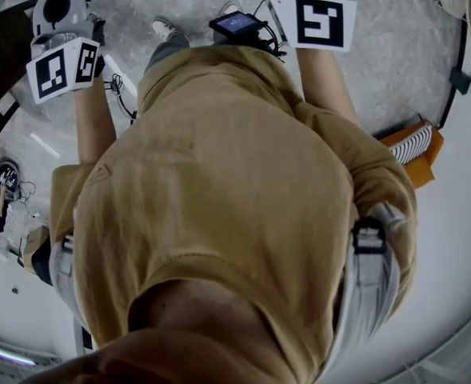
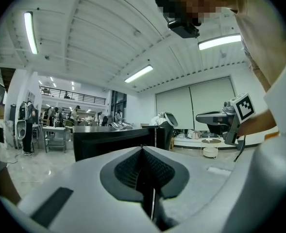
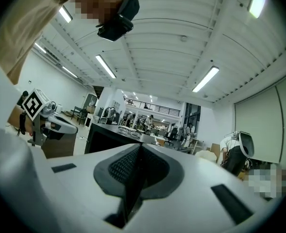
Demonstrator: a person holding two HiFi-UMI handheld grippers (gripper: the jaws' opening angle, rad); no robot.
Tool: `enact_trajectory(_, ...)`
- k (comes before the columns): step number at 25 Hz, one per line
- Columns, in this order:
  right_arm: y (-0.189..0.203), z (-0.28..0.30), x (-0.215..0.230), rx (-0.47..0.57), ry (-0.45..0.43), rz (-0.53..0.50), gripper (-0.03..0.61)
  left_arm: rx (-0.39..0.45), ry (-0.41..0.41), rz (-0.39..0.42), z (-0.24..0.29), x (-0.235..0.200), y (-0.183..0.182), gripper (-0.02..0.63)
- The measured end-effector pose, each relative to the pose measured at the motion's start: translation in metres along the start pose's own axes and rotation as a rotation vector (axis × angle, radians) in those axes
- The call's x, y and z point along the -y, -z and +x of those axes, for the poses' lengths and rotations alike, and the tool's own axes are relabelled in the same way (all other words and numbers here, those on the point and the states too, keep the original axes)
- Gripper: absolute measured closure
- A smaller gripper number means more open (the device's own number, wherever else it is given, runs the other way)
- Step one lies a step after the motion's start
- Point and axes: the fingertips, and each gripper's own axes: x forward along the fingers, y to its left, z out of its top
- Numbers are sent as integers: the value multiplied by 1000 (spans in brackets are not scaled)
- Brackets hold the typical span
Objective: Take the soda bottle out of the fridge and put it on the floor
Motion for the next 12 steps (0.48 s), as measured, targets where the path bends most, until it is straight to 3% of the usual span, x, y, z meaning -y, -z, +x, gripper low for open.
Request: enact_trajectory(12,-6,-9,30,-38,43,-41,577,36,-167,-10,-42,-49,-19,612)
